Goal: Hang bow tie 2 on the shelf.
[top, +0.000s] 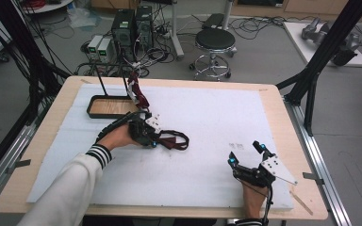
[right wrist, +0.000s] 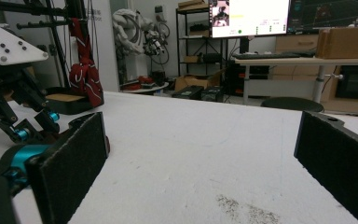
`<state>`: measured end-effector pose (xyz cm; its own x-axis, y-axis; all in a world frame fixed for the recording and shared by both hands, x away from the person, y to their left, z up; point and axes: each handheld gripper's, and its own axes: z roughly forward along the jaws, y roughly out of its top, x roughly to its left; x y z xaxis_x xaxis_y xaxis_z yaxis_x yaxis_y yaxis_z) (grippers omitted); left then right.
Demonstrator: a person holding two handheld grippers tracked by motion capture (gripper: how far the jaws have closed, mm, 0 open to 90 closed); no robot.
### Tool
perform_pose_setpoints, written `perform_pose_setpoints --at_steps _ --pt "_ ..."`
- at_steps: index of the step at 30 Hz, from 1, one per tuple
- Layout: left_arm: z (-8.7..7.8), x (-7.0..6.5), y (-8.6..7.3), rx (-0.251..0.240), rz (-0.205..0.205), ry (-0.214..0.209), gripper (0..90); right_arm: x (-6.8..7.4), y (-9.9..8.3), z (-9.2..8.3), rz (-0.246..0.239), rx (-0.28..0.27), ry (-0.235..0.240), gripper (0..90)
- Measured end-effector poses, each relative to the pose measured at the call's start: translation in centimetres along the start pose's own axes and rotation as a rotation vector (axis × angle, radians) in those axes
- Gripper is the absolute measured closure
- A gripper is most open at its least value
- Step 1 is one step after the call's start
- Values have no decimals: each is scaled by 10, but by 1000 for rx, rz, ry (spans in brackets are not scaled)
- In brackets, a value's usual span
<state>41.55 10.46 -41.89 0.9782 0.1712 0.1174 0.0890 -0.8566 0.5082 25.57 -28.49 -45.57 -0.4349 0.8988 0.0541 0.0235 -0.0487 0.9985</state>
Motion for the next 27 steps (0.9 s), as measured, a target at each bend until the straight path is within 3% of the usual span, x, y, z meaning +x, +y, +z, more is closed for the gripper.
perform_pose_setpoints --at_steps 9,17,23,27 --pt "1 -5 4 31 37 57 758 -1 0 0 -7 -5 -1 18" --pt "-1 -4 0 -11 -28 54 772 -1 0 0 1 -6 0 18" --pt "-8 -7 -3 -40 -45 58 772 -1 0 0 3 -4 1 17" --pt "-15 -7 -2 -87 -62 72 771 0 0 0 4 -2 0 17"
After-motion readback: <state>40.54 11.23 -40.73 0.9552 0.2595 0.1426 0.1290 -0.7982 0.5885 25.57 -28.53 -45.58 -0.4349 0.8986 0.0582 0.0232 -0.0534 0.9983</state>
